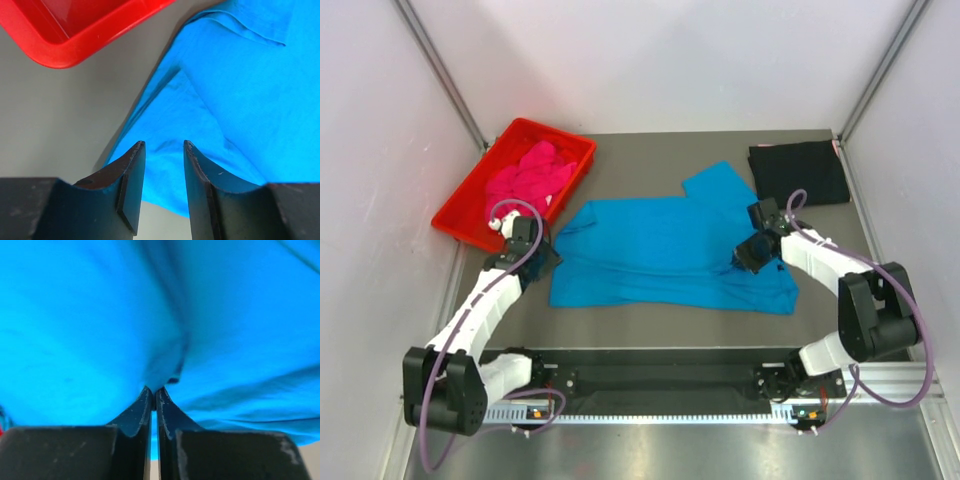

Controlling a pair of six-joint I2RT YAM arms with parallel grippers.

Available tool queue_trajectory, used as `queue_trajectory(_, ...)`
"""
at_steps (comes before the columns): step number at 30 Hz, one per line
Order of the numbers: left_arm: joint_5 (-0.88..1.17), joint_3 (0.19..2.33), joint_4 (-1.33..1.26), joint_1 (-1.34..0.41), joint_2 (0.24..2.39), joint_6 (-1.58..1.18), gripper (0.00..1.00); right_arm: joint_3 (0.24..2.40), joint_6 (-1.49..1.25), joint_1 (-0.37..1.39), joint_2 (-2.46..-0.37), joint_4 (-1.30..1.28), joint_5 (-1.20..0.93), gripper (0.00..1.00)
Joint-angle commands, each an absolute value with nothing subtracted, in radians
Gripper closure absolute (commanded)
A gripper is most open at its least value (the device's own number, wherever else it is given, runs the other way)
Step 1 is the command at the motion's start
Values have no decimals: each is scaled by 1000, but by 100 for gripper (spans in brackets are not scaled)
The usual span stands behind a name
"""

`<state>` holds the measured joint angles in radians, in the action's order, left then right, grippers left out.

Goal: Fold and stack the t-shirts
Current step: Fold the tshirt

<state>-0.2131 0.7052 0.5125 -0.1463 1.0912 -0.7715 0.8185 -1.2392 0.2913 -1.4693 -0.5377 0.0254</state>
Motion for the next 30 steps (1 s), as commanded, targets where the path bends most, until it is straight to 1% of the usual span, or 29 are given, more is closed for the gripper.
queue_trajectory(1,-250,742,472,-143,1112,-753,58,929,-1201,328,-1469,-535,107,100)
queue_trajectory(9,-288,739,459,-143,1169,-756,57,942,-1177,344,-1558,-474,87,100)
queue_trajectory(11,-282,747,468,-143,1193,-747,52,963,-1155,348,-1592,-462,77,100)
queue_trajectory(13,-270,752,480,-141,1200,-747,50,998,-1141,356,-1615,-475,86,100)
queue_trajectory(17,-302,723,514,-137,1134,-779,51,1014,-1135,368,-1637,-492,100,100)
queue_trajectory(20,-342,667,529,-133,1100,-863,51,1006,-1147,370,-1629,-491,115,100)
queue_trajectory(25,-316,623,577,-132,1149,-914,51,1020,-1149,370,-1629,-489,124,100)
queue_trajectory(30,-336,591,601,-130,1181,-986,51,1028,-1158,368,-1641,-485,155,100)
